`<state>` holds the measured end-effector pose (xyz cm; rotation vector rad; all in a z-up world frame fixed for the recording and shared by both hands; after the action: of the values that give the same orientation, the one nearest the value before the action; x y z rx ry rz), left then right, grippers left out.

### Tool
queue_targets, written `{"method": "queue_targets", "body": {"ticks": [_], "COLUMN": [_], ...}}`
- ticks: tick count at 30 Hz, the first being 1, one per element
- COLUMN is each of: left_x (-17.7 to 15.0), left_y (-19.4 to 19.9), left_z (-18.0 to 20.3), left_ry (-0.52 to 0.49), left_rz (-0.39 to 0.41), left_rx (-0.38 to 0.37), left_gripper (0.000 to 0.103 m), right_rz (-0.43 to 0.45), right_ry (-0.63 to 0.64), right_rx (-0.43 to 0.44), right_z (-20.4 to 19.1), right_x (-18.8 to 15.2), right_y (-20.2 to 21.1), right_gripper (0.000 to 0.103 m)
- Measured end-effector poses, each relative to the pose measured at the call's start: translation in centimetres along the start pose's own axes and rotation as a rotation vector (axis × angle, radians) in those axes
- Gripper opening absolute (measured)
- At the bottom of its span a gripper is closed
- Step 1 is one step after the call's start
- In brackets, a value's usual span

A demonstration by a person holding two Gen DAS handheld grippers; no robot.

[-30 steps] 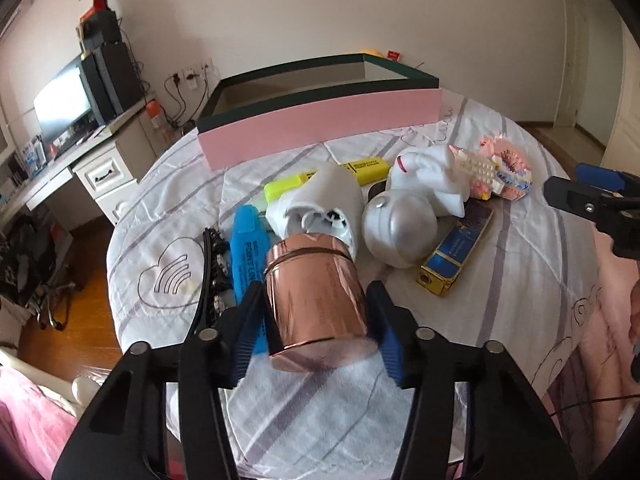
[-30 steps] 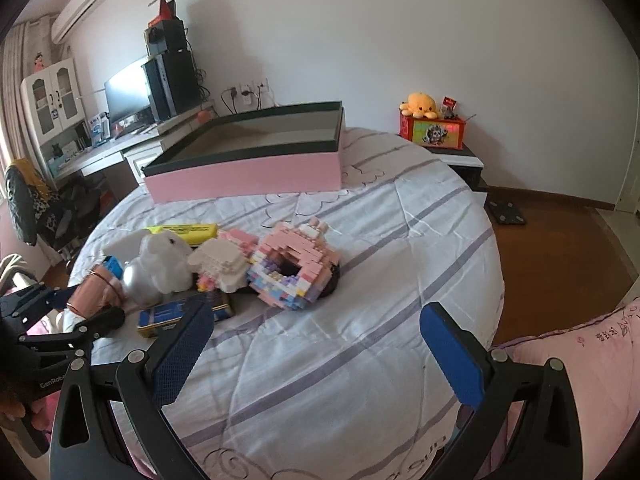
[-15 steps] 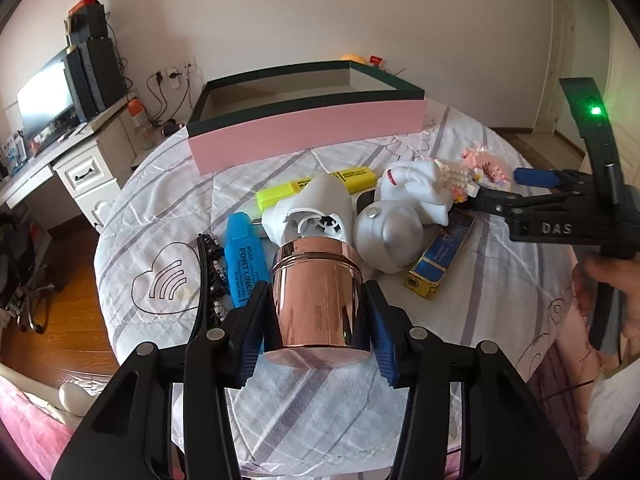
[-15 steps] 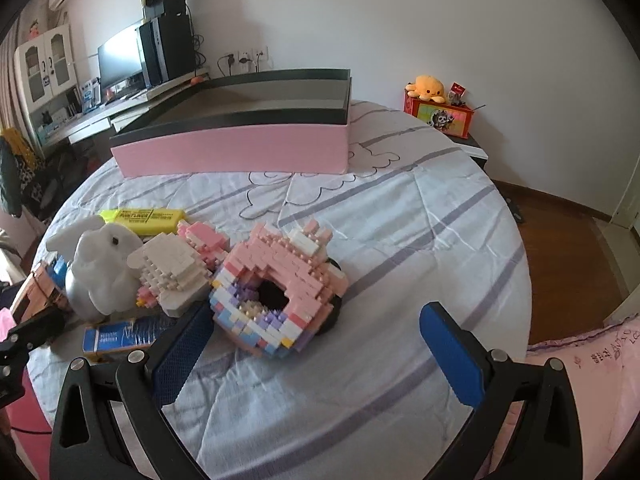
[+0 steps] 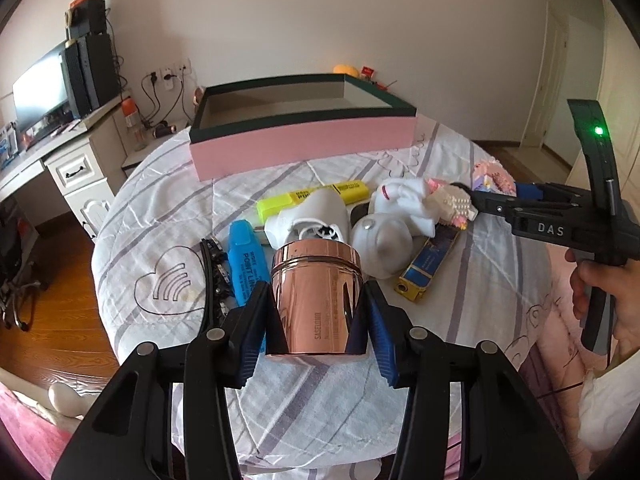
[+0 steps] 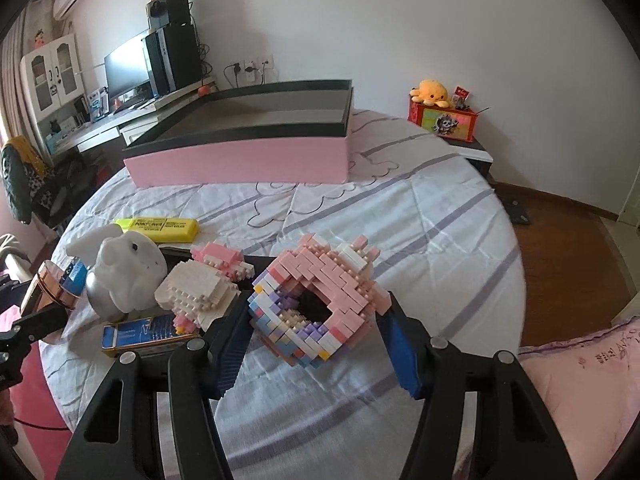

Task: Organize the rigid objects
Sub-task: 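Grasp the rose-gold canister with the left gripper while the right grasps the block donut, then carry the canister and block donut into the pink box and release both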

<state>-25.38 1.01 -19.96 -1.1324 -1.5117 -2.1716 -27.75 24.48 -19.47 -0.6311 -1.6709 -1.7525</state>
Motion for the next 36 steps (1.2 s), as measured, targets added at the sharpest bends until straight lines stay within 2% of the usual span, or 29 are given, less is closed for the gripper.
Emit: {"method": "queue_targets", "body": {"ticks": [10,18,22,30,36], "left_x": [2.2,4.1,5.7,11.8,16.9], "left_y": [1.8,2.5,2.5,1.2,-1.9], "left_z": [-0.2,-0.9,-1.4,-2.3,-4.8], "left_ry": [-0.014,-0.024,-0.033,-0.072,-0.075], "left_rz": [0.074,0.114,0.131,0.169,0.13], "left_rx": [0.017,0.042,0.059,0.034,-0.014], "left_gripper": [0.048,0.048,0.048,0.048,0.048], "right_rz": [0.075,0.103,0.129,0.19,0.173], "right_ry": [0.041,0.066,0.08,0.115,0.134], "right_rx": [0.034,0.069,0.101,0.173,0.222], "right_z": [-1.6,-2.5,-2.9,-3.9,-5.1], "right_x": [1.9,2.9,4.6,9.9,14.4], "right_y": [3.1,4.0,4.3,4.2,1.1], "right_gripper": [0.063,0.063,0.063,0.063,0.063]}}
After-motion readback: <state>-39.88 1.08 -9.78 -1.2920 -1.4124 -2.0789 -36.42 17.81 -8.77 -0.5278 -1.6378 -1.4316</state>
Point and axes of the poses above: each gripper's, at about its wrist camera, not at the fingertips, and y roughly against the way its jaws point, z to its right, x to its top, the point moved 2 cm from there along -y, roughly the way its jaws point, and after that the axes turned 11 degrees about -x, right-handed, at the moved point
